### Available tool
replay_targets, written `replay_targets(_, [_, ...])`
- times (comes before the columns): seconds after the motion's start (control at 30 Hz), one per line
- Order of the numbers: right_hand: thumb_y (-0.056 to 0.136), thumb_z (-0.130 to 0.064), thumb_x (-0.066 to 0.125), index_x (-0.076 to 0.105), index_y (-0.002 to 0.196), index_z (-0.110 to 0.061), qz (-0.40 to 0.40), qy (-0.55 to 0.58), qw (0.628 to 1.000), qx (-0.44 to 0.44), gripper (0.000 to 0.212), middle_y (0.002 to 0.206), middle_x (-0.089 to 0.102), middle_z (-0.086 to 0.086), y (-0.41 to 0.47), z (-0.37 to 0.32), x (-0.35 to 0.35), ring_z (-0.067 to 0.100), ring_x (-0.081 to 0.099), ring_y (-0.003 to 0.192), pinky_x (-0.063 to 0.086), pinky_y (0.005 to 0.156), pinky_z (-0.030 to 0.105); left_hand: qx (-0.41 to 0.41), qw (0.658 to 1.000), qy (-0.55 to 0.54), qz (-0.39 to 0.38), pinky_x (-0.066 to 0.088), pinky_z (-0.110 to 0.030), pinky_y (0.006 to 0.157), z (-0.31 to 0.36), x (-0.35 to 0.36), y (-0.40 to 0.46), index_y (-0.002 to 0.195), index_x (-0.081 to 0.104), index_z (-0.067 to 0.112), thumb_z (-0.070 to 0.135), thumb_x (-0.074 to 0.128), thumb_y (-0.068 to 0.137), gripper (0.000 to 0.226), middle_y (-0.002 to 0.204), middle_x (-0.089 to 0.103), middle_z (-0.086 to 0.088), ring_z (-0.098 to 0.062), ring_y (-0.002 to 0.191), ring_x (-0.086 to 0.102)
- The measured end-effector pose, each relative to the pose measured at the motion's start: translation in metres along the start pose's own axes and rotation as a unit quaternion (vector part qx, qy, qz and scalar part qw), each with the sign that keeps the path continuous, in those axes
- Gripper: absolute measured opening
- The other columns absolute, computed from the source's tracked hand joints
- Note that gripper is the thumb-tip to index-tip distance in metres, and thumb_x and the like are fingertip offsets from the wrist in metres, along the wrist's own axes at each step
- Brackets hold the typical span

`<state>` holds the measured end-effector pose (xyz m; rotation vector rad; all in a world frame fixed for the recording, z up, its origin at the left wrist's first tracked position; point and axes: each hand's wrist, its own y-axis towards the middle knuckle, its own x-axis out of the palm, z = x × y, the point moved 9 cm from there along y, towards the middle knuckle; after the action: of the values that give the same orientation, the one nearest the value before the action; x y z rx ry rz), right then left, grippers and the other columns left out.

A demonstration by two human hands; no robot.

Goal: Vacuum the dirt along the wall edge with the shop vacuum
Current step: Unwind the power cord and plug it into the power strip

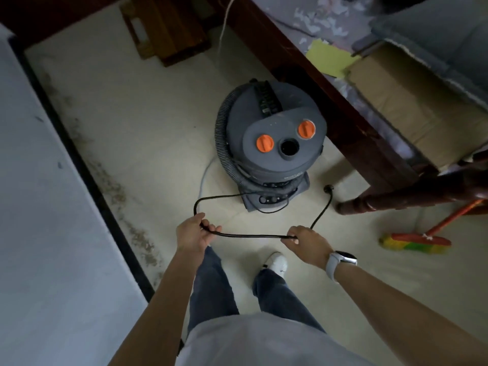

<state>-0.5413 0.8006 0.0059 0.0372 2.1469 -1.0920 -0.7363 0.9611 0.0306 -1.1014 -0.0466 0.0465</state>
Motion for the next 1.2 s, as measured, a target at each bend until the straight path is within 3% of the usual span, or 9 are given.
replay_targets(0.3, [0.097, -0.030, 0.048, 0.062, 0.095, -0.012, 0.009, 0.003, 0.996, -0.085, 0.023, 0.094, 0.068, 0.010, 0.082, -0.189, -0.013, 0.028, 0.062, 0.091, 0.046, 0.077, 0.035, 0.169, 0.985, -0.028, 0.001, 0.054, -0.023, 0.050, 0.180, -0.088, 0.048, 0.079, 0.050, 0.008, 0.005, 0.042, 0.096, 0.020, 0.064, 0.044, -0.006, -0.010, 0.040, 0.054])
replay_targets(0.47, [0.097, -0.019, 0.050, 0.066, 0.099, -0.008, 0.041, 0.085, 0.990, -0.103, 0.019, 0.075, 0.060, -0.002, 0.125, -0.319, -0.019, 0.006, 0.056, 0.066, 0.045, 0.070, 0.021, 0.174, 0.984, 0.017, -0.015, 0.057, -0.030, 0.063, 0.300, -0.138, 0.099, 0.075, 0.051, 0.008, 0.013, 0.046, 0.097, 0.023, 0.070, 0.052, -0.007, -0.012, 0.051, 0.060])
replay_targets(0.6, [0.095, -0.016, 0.053, 0.069, 0.093, -0.009, 0.058, 0.091, 0.979, -0.174, 0.017, 0.072, 0.061, -0.002, 0.146, -0.430, -0.032, 0.017, 0.060, 0.072, 0.046, 0.076, 0.031, 0.149, 0.976, 0.158, 0.015, 0.049, -0.027, 0.068, 0.374, -0.173, 0.128, 0.114, 0.054, 0.003, 0.022, 0.051, 0.095, 0.026, 0.085, 0.057, -0.006, -0.016, 0.071, 0.058])
replay_targets(0.67, [0.096, -0.016, 0.052, 0.068, 0.090, -0.009, 0.068, 0.074, 0.969, -0.225, 0.019, 0.073, 0.061, -0.005, 0.151, -0.482, -0.042, 0.019, 0.060, 0.073, 0.046, 0.074, 0.033, 0.224, 0.933, 0.280, 0.008, 0.046, -0.029, 0.084, 0.411, -0.168, 0.129, 0.130, 0.047, 0.010, 0.024, 0.051, 0.095, 0.038, 0.109, 0.056, -0.006, -0.018, 0.094, 0.057])
replay_targets(0.73, [0.097, -0.020, 0.051, 0.068, 0.089, -0.010, 0.077, 0.044, 0.961, -0.263, 0.021, 0.075, 0.064, -0.005, 0.157, -0.523, -0.054, 0.020, 0.062, 0.075, 0.047, 0.073, 0.033, 0.357, 0.849, 0.388, -0.025, 0.036, -0.026, 0.100, 0.445, -0.145, 0.115, 0.135, 0.045, 0.015, 0.022, 0.050, 0.095, 0.040, 0.130, 0.045, -0.002, -0.013, 0.116, 0.046])
replay_targets(0.8, [0.097, -0.024, 0.050, 0.067, 0.089, -0.010, 0.087, 0.016, 0.954, -0.285, 0.023, 0.078, 0.068, 0.000, 0.164, -0.552, -0.069, 0.023, 0.064, 0.077, 0.049, 0.072, 0.037, 0.478, 0.748, 0.453, -0.082, 0.026, -0.024, 0.108, 0.467, -0.113, 0.098, 0.134, 0.049, 0.016, 0.018, 0.050, 0.095, 0.039, 0.137, 0.042, -0.001, -0.014, 0.127, 0.037])
replay_targets(0.87, [0.097, -0.024, 0.050, 0.067, 0.087, -0.010, 0.109, 0.024, 0.950, -0.291, 0.023, 0.078, 0.069, 0.002, 0.174, -0.569, -0.092, 0.024, 0.065, 0.077, 0.050, 0.072, 0.038, 0.509, 0.693, 0.492, -0.136, 0.023, -0.018, 0.105, 0.478, -0.087, 0.095, 0.132, 0.052, 0.017, 0.019, 0.048, 0.097, 0.035, 0.133, 0.050, 0.002, -0.013, 0.126, 0.038])
replay_targets(1.03, [0.095, -0.024, 0.055, 0.069, 0.098, -0.010, 0.148, 0.027, 0.948, -0.281, 0.020, 0.088, 0.068, 0.002, 0.215, -0.587, -0.145, 0.023, 0.063, 0.082, 0.047, 0.076, 0.036, 0.513, 0.650, 0.532, -0.179, 0.045, -0.032, 0.083, 0.524, -0.050, 0.116, 0.102, 0.069, 0.010, 0.025, 0.052, 0.093, 0.024, 0.098, 0.067, -0.005, -0.024, 0.093, 0.061])
replay_targets(1.2, [0.093, -0.014, 0.057, 0.067, 0.094, -0.004, 0.162, 0.076, 0.964, -0.196, 0.014, 0.084, 0.065, 0.008, 0.300, -0.570, -0.190, 0.021, 0.058, 0.079, 0.036, 0.070, 0.022, 0.538, 0.683, 0.483, -0.105, 0.043, -0.031, 0.078, 0.615, -0.016, 0.161, 0.095, 0.067, 0.006, 0.020, 0.053, 0.092, 0.020, 0.094, 0.065, -0.007, -0.023, 0.086, 0.060])
